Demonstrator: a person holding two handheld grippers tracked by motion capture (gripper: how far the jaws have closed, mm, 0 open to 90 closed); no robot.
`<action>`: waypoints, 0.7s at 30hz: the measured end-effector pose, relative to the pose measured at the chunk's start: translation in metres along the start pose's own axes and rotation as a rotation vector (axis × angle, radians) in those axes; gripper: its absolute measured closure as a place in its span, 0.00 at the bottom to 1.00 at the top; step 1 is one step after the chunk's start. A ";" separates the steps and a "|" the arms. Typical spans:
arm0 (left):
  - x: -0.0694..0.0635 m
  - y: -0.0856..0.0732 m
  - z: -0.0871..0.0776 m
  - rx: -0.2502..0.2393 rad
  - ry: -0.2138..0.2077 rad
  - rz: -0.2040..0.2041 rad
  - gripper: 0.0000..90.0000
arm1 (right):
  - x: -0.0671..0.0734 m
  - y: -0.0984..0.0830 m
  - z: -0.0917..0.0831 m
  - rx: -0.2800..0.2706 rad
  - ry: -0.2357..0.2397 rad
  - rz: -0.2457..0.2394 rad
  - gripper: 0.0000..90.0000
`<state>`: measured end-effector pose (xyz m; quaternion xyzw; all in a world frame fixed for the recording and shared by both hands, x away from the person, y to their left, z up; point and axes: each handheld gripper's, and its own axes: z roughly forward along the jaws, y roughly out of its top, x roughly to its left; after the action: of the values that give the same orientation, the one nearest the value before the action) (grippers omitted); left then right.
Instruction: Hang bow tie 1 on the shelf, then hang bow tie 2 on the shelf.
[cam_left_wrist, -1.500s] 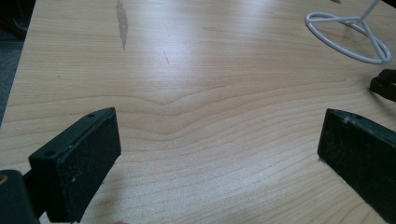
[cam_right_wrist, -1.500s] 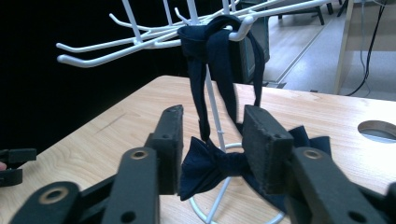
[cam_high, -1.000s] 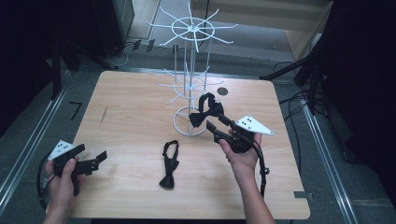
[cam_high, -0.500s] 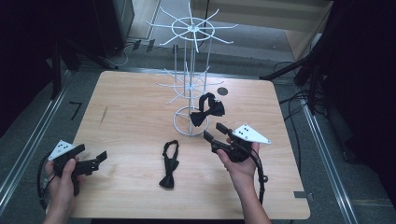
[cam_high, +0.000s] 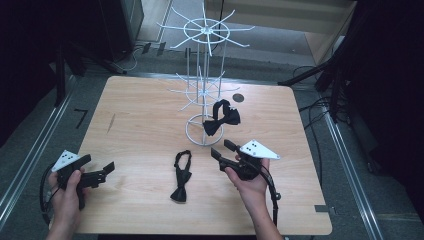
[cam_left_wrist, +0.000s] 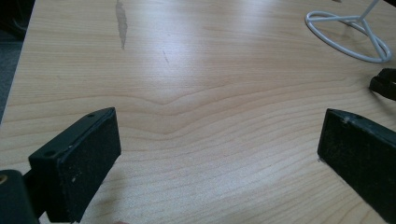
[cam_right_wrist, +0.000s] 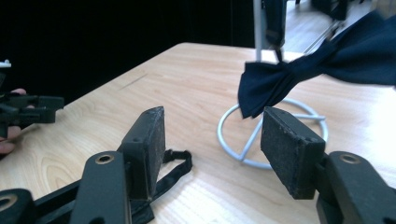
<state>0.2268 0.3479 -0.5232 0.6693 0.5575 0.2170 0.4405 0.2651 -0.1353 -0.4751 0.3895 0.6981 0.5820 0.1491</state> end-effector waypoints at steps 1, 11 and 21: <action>0.000 0.000 0.000 0.000 0.001 -0.001 0.00 | 0.001 -0.001 0.002 0.006 0.002 0.001 0.46; 0.000 0.000 0.000 0.002 0.001 0.002 0.00 | 0.013 -0.011 0.016 0.041 0.029 -0.007 0.46; 0.000 0.000 0.000 0.002 -0.002 0.001 0.00 | 0.024 -0.017 0.026 0.070 0.048 -0.004 0.47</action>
<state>0.2266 0.3477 -0.5231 0.6702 0.5571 0.2161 0.4402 0.2608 -0.1002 -0.4925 0.3790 0.7223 0.5660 0.1199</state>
